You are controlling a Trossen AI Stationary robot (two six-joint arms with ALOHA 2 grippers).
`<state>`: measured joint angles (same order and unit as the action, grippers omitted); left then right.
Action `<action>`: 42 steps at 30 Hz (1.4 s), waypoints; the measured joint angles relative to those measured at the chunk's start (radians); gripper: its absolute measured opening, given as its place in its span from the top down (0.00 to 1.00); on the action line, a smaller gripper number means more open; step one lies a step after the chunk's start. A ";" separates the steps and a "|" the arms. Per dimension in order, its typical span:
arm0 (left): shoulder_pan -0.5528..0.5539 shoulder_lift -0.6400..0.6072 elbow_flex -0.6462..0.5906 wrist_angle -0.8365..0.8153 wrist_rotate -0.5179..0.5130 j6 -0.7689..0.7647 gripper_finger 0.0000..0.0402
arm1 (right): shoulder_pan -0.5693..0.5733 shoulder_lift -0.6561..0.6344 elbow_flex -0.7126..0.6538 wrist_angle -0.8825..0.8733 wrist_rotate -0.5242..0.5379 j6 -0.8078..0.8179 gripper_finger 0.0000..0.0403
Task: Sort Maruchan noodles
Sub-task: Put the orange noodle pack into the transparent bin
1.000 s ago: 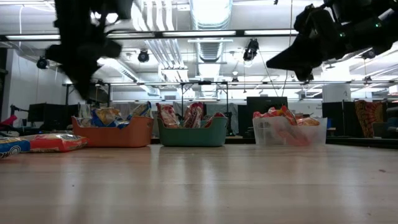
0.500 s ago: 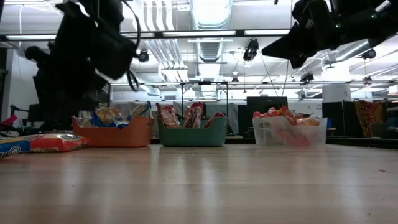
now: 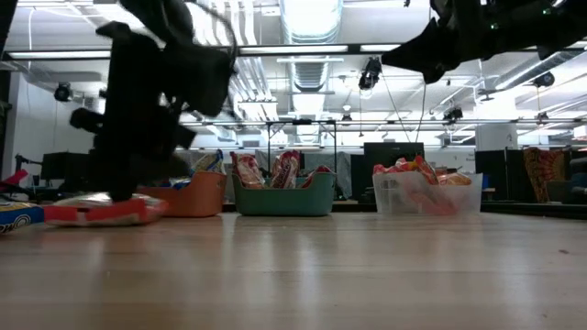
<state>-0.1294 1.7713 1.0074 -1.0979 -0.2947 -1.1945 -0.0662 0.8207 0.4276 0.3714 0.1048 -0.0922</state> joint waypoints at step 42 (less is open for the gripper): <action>-0.192 -0.653 -0.536 0.710 -0.273 0.449 1.00 | 0.000 0.000 0.024 -0.084 0.000 0.044 0.98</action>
<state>-0.3219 1.1185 0.4715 -0.3877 -0.5681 -0.7454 -0.0662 0.8207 0.4515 0.2871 0.1047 -0.0486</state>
